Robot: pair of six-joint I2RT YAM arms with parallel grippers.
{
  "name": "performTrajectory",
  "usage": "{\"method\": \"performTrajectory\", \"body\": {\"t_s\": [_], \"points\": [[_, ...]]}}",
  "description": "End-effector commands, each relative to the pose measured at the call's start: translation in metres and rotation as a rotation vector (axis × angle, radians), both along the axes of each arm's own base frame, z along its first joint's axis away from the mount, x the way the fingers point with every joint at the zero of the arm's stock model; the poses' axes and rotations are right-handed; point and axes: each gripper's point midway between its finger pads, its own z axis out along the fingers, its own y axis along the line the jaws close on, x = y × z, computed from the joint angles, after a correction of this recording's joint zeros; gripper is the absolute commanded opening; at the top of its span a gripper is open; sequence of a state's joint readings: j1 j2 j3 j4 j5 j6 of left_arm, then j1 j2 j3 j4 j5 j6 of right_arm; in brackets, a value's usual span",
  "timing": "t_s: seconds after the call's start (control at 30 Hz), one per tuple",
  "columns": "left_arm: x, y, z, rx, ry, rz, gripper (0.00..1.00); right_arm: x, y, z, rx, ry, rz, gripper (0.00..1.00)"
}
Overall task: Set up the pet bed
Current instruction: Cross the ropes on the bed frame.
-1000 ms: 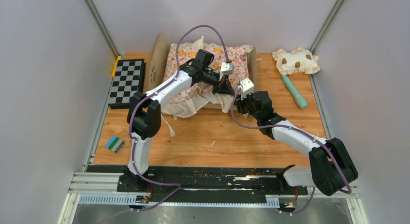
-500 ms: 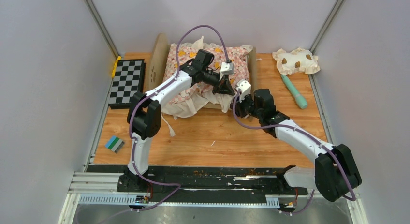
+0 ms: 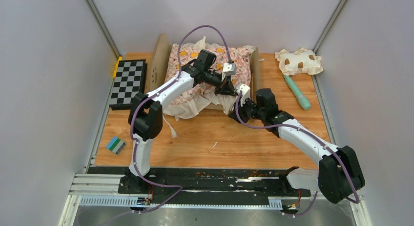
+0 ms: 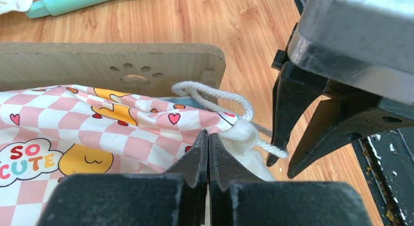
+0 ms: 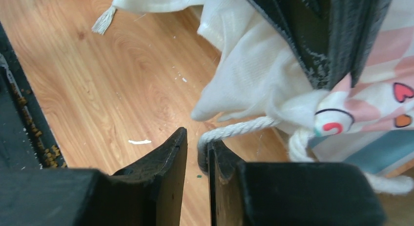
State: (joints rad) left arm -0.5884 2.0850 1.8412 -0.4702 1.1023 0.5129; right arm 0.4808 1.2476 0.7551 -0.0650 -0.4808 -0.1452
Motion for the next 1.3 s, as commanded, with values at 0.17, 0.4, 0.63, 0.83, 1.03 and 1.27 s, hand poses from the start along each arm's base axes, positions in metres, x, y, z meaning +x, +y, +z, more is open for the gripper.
{"method": "performTrajectory", "body": {"t_s": [0.17,0.4,0.63,0.83,1.03,1.27], "points": [[0.006,-0.006,0.013,-0.04,-0.017,-0.005,0.0,-0.039,0.005,0.006,0.096,0.12,0.053,0.24],[0.001,-0.013,0.007,-0.03,-0.02,-0.011,0.0,-0.068,0.005,0.003,0.159,0.223,0.061,0.28],[-0.002,-0.016,0.005,-0.026,-0.017,-0.018,0.0,-0.095,-0.007,-0.005,0.181,0.323,0.014,0.36],[-0.016,-0.029,-0.003,-0.014,-0.012,-0.047,0.0,-0.069,-0.057,-0.004,0.103,0.289,-0.395,0.45],[-0.022,-0.036,-0.006,-0.009,-0.007,-0.058,0.0,-0.052,-0.127,0.036,0.205,0.069,-0.807,0.61],[-0.016,-0.047,-0.002,-0.023,-0.011,-0.023,0.0,-0.063,-0.171,0.055,0.274,-0.03,-1.004,0.65]]}}
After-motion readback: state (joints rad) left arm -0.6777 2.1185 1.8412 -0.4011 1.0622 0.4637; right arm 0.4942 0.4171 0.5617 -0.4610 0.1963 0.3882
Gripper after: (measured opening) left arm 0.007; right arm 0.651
